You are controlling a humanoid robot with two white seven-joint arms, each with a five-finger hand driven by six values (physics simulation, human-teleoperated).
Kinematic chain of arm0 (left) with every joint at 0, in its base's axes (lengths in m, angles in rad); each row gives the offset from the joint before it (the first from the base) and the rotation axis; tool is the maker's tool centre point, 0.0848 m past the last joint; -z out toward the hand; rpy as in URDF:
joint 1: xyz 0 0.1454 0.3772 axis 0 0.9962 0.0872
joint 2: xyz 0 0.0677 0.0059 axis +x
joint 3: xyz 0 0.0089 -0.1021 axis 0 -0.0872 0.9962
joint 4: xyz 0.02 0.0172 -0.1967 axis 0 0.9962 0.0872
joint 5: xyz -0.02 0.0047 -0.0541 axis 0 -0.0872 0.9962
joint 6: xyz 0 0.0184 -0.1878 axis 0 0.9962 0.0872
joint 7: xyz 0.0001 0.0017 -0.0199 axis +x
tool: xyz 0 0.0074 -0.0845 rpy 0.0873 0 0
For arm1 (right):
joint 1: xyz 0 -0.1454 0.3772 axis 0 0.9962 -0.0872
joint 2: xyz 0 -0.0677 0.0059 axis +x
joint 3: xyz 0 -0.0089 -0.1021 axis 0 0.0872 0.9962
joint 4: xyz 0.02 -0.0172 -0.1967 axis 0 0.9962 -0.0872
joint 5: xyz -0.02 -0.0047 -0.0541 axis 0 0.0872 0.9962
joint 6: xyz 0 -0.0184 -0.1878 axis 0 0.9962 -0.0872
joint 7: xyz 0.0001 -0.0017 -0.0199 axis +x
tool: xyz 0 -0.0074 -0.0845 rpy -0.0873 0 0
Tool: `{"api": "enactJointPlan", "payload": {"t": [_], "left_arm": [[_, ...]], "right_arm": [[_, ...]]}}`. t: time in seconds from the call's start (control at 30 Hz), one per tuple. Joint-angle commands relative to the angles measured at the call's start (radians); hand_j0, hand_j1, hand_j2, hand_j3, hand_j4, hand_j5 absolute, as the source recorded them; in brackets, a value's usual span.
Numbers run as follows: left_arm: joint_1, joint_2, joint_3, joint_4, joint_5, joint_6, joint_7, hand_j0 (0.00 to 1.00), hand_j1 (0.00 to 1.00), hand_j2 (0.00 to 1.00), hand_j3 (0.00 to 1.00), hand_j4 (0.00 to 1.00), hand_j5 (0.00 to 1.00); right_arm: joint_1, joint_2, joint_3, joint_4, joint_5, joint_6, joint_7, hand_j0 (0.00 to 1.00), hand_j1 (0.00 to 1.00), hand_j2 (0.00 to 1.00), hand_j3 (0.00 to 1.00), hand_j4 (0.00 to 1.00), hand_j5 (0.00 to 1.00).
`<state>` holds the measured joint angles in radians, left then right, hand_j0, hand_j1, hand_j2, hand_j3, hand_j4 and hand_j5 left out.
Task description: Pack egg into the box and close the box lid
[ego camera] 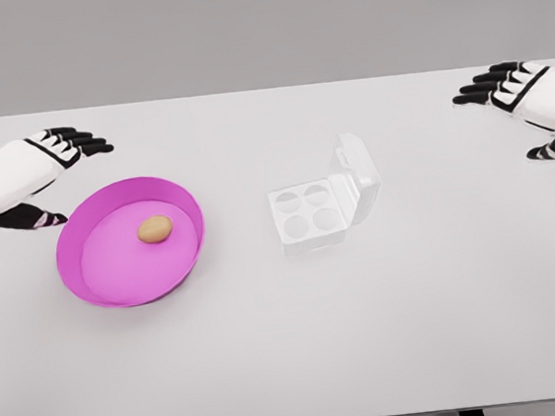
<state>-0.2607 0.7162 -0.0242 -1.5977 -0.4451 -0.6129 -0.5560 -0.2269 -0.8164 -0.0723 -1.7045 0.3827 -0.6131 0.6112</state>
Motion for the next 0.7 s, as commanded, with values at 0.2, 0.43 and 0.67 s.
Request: {"api": "enactJointPlan", "payload": {"t": [0.2, 0.43, 0.67], "left_arm": [[-0.103, -0.106, -0.08, -0.01, 0.011, 0.002, -0.055, 0.98, 0.98, 0.98, 0.98, 0.98, 0.98], [-0.109, -0.096, -0.191, -0.03, 0.054, 0.002, -0.055, 0.95, 0.95, 0.95, 0.95, 0.95, 0.95], [-0.106, 0.071, -0.273, -0.033, 0.229, 0.002, -0.055, 0.95, 0.95, 0.95, 0.95, 0.95, 0.95]], "right_arm": [[-0.137, 0.026, 0.31, 0.177, 0.012, 0.002, 0.0, 1.0, 1.0, 1.0, 1.0, 1.0, 1.0], [-0.132, 0.077, 0.361, 0.213, 0.013, 0.002, 0.0, 1.0, 1.0, 1.0, 1.0, 1.0, 1.0], [-0.137, 0.074, 0.355, 0.25, 0.012, 0.002, 0.0, 1.0, 1.0, 1.0, 1.0, 1.0, 1.0]]}}
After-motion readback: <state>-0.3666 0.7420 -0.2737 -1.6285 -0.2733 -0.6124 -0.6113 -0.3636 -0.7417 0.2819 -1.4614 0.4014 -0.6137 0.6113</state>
